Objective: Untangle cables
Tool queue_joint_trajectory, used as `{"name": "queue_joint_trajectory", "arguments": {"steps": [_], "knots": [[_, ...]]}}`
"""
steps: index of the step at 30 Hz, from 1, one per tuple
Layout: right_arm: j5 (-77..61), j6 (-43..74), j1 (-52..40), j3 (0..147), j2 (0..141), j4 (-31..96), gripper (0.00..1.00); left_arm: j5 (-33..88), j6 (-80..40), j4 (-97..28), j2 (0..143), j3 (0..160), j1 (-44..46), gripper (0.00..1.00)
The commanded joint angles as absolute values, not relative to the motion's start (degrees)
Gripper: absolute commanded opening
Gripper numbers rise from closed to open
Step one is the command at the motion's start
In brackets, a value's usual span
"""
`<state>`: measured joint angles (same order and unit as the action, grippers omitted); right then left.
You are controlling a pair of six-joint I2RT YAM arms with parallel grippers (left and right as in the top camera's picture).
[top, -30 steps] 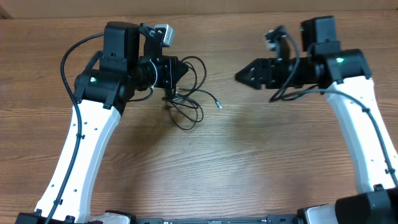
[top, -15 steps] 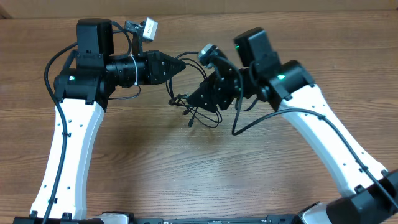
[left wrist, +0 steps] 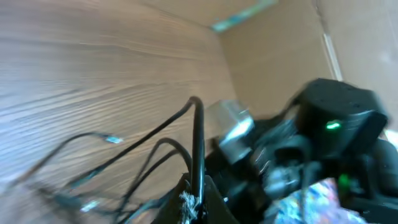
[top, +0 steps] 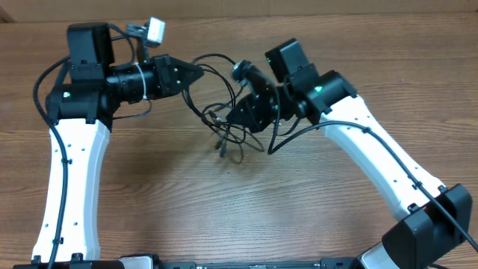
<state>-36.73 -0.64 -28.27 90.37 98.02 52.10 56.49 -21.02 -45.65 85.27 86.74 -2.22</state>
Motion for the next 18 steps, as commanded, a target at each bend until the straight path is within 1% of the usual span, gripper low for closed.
{"name": "queue_joint_trajectory", "arguments": {"steps": [1,4,9,12,16,18], "knots": [[-32.9,14.1,-22.2,93.1,91.4,51.9,0.04,47.5,-18.7,-48.4,84.2,88.1,-4.1,0.04],[-29.6,20.4,-17.6,93.1,87.7,52.8,0.04,40.6,-17.5,-51.4,84.2,88.1,-4.2,0.04],[-20.3,27.2,-10.4,93.1,84.3,57.1,0.04,35.2,-16.2,-54.2,84.2,88.1,-4.2,0.04],[-18.2,27.8,-9.0,93.1,84.2,59.1,0.04,34.4,-16.0,-54.7,84.2,88.1,-4.2,0.04],[-9.2,30.8,-8.9,93.1,84.2,61.9,0.04,32.5,-14.7,-56.6,84.2,88.1,-4.2,0.04],[-2.8,34.4,-8.9,93.1,84.2,63.9,0.04,29.8,-14.7,-57.4,84.2,88.1,-4.2,0.04]]}}
